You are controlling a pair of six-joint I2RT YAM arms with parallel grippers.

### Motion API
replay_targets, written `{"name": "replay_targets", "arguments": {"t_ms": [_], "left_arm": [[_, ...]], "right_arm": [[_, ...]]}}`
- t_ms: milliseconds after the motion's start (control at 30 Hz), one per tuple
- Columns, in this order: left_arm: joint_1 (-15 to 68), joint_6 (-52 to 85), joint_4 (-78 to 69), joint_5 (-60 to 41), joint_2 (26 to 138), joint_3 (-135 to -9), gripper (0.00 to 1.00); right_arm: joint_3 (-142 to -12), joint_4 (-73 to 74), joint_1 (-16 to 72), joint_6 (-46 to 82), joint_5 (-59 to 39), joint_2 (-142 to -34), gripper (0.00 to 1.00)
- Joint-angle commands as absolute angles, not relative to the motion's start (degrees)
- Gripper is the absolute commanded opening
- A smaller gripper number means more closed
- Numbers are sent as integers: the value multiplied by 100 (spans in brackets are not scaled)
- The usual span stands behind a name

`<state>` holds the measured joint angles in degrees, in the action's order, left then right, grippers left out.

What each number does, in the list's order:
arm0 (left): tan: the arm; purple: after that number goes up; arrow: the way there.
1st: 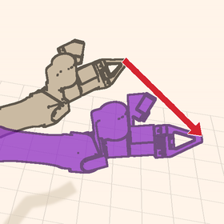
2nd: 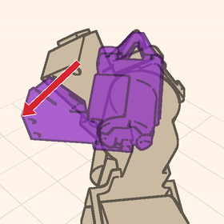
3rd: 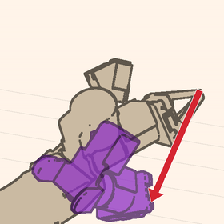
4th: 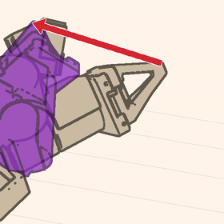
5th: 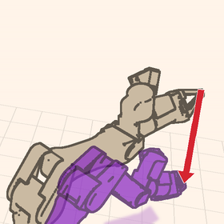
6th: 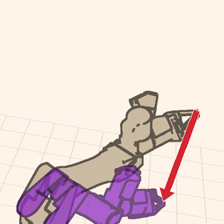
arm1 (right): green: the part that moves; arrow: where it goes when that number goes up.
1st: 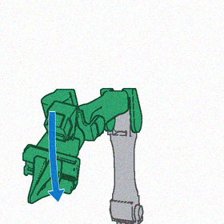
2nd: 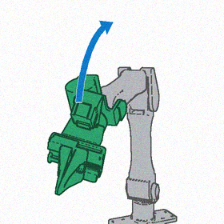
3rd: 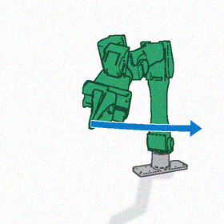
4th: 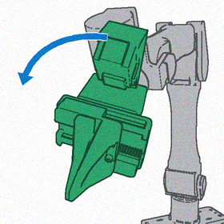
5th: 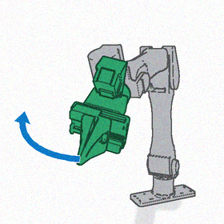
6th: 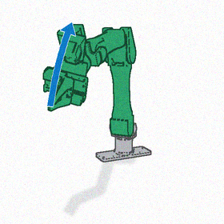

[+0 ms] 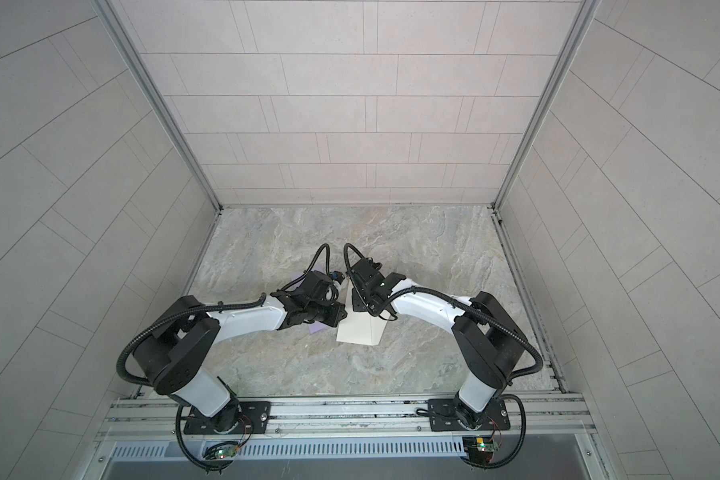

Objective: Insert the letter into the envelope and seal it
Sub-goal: 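Lift the white glue stick off the cream envelope with the right gripper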

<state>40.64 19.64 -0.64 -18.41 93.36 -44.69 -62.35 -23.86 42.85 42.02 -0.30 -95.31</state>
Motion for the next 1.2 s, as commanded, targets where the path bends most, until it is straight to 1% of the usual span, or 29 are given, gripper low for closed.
{"name": "replay_targets", "arguments": {"t_ms": [0,133,400,600,700,800,867,967,1100,1167], "left_arm": [[4095,1864,-13,-1984,9325,-4544,0],[4093,1859,-9,-1996,9295,-4536,0],[4089,1898,14,-1770,9185,-4458,0],[4071,1985,0,-1658,9146,-4386,0],[4061,2015,-77,-1644,9145,-4360,0],[4061,2073,-174,-1648,9182,-4360,0],[4061,2131,-260,-1651,9209,-4361,0],[4054,2215,-361,-1581,9235,-4354,0],[4058,2260,-409,-1545,9246,-4342,0],[4045,2268,-422,-1548,9240,-4333,0]], "right_arm": [[-6259,-2388,4333,4281,272,-9770,0],[-6384,-2416,4407,4324,345,-9966,0],[-6820,-3361,4437,4466,1076,-10366,0],[-6689,-3433,4261,4465,1075,-10303,0],[-6591,-3232,4239,4428,860,-10185,0],[-6289,-2482,4241,4322,316,-9770,0],[-6011,-1853,4225,4294,-62,-9264,0],[-5716,-1360,4063,4383,-297,-8553,0],[-5254,-1275,3457,4652,-334,-7718,0],[-4926,-1361,2982,4852,-327,-7404,0]]}}
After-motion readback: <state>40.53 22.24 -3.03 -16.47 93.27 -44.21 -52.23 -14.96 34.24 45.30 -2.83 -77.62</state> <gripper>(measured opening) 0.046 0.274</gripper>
